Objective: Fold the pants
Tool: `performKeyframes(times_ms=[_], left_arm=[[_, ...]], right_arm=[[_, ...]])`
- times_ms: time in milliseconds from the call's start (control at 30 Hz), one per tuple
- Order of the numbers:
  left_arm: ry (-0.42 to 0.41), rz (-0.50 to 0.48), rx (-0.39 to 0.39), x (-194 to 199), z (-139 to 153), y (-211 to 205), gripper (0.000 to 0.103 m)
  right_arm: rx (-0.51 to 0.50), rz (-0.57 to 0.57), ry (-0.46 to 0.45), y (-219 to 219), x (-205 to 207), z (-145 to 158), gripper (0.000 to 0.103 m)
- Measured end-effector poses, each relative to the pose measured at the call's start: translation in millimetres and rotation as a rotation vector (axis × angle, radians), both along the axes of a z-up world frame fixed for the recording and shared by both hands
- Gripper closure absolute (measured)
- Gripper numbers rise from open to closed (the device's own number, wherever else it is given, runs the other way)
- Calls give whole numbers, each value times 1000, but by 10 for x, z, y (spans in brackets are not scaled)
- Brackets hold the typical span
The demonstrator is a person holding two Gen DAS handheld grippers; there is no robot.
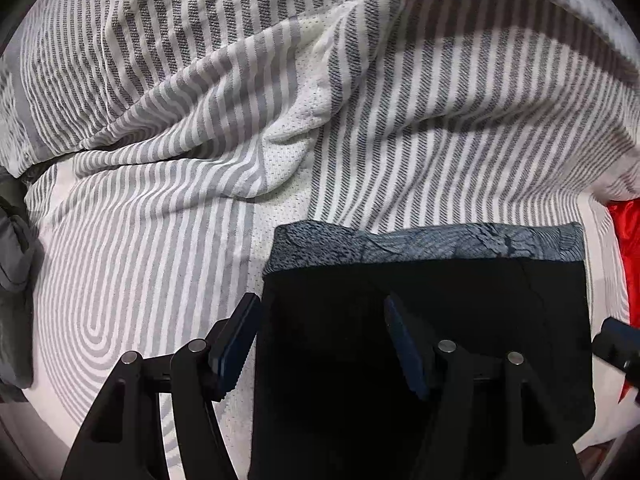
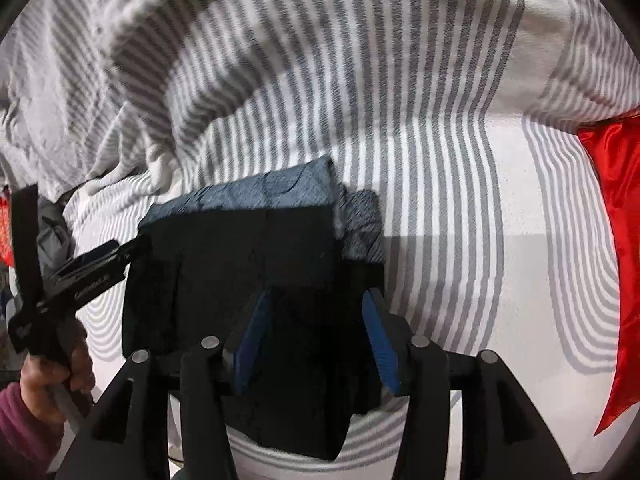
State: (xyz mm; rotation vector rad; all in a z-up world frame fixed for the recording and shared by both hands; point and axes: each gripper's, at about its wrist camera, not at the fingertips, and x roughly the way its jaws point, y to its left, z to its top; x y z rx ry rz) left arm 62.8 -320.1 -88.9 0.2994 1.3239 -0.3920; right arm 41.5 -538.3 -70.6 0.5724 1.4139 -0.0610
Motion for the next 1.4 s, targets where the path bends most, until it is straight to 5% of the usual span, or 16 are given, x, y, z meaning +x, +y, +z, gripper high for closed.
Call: performKeyframes(times_ms=[133,200,567,600,833,1200,1300,1400], left_arm=[[-13,-6,-26,-106,-5,5,37],[-18,2,-25,-156,-42,13,11],[16,14,-48,-274,-182,-7,10],[19,15,-46,-270,-183,-7,3],[45,45,-52,-240,-228,20,1],[37,80,-51,-286,-217,27,1],[27,63,-28,-310,-129,29,1],[13,-1,-62,-386,67,116,1]], right_arm=[[-12,80,10,275,-29,-100,38],[-15,115,43,388,-64,-228,38],[2,159,4,467,-93,-331,21],[10,154,2,460,-93,-341,21],[58,199,-21,504,-77,-378,1],[70,237,-19,545,-32,-413,0],[143,200,-30,456,-3,-353,0],[331,65,-74,124,-107,-324,0]])
